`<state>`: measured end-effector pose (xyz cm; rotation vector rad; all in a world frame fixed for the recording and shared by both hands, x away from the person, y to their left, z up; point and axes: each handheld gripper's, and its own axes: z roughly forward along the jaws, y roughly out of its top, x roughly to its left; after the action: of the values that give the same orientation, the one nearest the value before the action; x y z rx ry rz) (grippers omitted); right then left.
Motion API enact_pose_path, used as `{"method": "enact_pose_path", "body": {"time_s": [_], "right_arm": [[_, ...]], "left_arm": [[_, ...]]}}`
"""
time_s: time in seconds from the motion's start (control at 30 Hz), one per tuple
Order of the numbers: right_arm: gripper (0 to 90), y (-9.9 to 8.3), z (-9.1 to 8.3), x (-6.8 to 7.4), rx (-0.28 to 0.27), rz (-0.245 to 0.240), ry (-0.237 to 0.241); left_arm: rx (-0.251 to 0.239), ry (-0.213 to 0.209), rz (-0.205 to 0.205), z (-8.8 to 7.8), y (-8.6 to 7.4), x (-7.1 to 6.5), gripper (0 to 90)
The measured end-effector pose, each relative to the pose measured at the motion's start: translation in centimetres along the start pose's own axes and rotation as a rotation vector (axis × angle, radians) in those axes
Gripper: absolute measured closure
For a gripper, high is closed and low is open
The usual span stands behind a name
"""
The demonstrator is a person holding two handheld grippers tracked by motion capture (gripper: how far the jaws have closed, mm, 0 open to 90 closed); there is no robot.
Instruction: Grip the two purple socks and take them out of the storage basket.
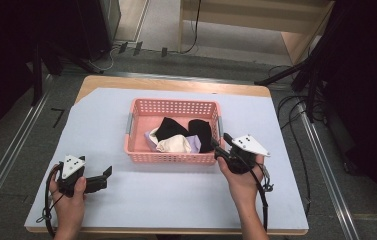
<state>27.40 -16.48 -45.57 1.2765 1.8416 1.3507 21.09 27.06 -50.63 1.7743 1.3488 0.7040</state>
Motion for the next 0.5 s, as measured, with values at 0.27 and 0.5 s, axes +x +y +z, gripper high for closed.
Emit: {"method": "enact_pose_path", "body": {"time_s": [0.27, 0.5], "right_arm": [[54.8, 0.5, 2.3, 1.2, 0.06, 0.004, 0.018], [60.4, 0.4, 4.4, 1.3, 0.14, 0.005, 0.013]], "left_arm": [[0.006, -0.001, -0.001, 0.0, 0.0, 0.0, 3.0], [0.013, 0.002, -0.001, 0.0, 0.0, 0.0, 3.0]]}}
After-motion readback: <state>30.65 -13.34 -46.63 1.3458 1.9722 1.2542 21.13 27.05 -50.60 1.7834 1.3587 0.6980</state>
